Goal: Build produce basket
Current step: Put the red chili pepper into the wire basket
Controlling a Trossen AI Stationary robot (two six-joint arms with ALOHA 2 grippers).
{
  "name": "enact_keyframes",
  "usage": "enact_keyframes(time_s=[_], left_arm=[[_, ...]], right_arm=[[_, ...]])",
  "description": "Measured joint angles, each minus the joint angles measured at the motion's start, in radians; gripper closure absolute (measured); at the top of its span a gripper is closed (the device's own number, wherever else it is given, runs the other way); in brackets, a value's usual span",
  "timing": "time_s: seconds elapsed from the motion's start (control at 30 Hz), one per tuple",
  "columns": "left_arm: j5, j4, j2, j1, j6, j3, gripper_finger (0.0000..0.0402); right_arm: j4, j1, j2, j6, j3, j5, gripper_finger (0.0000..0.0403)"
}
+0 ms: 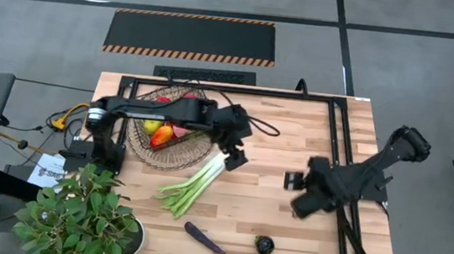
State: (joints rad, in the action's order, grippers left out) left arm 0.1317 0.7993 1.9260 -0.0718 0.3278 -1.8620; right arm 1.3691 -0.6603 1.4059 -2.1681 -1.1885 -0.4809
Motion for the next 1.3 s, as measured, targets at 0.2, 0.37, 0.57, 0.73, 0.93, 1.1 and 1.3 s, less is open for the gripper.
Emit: enact_keyframes(time_s=[0.2,0.37,0.57,0.73,0.93,1.1,1.3], left_arm=[[-0.047,0.073,-0.134,0.058,0.038,0.0,0.0109],[-0.175,0.076,-0.232,0.127,0.06,-0.002,0.0109],[-0.246,0.092,-0.28,0.191,0.098,-0.002,0.0109],[-0.264,0.128,-0.289,0.241,0.114,0.0,0.0109],[-0.325,0.166,-0.292,0.288,0.126,0.0,0.0109],[-0.363,0.171,-0.293,0.304,0.125,0.0,0.0109],[-0.383,0.172,-0.293,0.304,0.124,0.0,0.0109]], right_arm=[[0.202,0.19,-0.006,0.022,0.015,0.092,0.0148],[0.119,0.387,0.023,0.146,0.119,0.071,0.0148],[0.112,0.58,0.036,0.313,0.202,0.139,0.0148],[0.003,0.604,0.036,0.304,0.288,0.236,0.0148],[-0.122,0.587,0.036,0.185,0.422,0.321,0.0148],[-0.133,0.549,0.036,0.076,0.467,0.347,0.0148],[-0.363,0.544,0.036,0.069,0.562,0.373,0.0148]])
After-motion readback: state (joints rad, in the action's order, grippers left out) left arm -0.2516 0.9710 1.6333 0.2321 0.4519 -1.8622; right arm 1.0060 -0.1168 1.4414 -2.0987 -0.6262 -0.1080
